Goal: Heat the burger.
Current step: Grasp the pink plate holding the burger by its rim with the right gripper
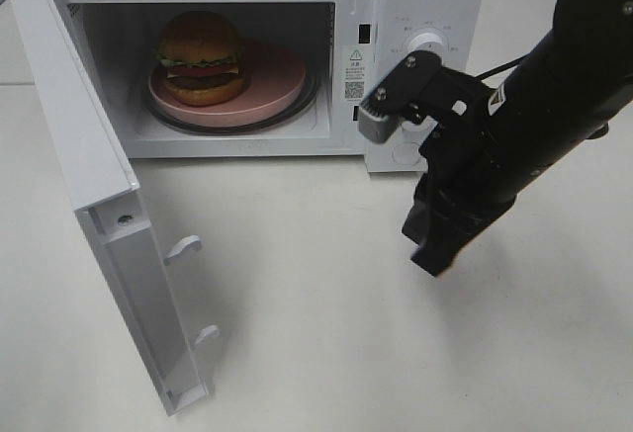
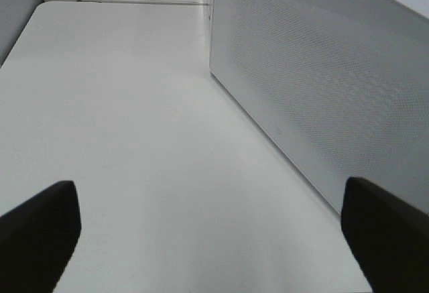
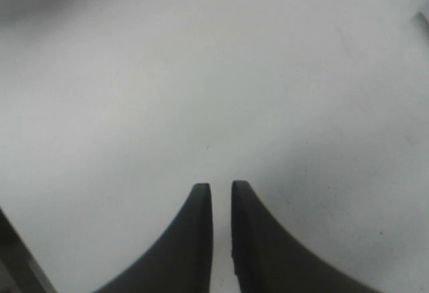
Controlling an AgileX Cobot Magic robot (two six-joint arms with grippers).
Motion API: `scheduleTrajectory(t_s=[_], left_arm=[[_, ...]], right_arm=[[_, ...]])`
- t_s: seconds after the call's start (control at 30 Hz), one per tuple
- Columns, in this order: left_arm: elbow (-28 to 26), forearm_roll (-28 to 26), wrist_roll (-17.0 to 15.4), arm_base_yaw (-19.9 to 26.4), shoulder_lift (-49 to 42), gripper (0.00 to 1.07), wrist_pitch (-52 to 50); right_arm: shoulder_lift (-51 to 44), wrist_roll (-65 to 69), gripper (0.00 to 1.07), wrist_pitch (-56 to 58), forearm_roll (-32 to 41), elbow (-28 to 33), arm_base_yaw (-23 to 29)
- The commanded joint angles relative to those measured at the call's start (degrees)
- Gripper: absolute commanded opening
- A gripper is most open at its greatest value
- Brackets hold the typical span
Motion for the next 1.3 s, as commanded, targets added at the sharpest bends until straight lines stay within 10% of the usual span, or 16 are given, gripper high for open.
scheduleTrajectory(t_s=[0.03,0.4,0.67,0.9,1.3], left_arm=[[0.17,-0.06,-0.4,-0.23,-0.97,0.98,-0.46],[0.17,-0.06,-0.4,-0.23,-0.97,0.98,-0.46],[0.17,-0.06,-0.4,-0.23,-0.97,0.98,-0.46],[0.17,-0.06,-0.4,-0.23,-0.97,0.98,-0.46],[0.17,-0.06,-0.4,-0.23,-0.97,0.98,-0.46]], right_arm=[[-0.63,-21.2,0.14,8.02,-0.17,-1.49,-0.34],[-0.57,-54.77,0.18,7.28,-4.93,-3.72,-0.34],[-0.57,-51.62,0.39,3.72,-11.34,-6.07,1.32],[0.17,-38.16,0.94,-3.55,-19.48,-8.94,5.33],[6.13,-31.28,0.96,-4.01,-26.41,-15.53,9.8]])
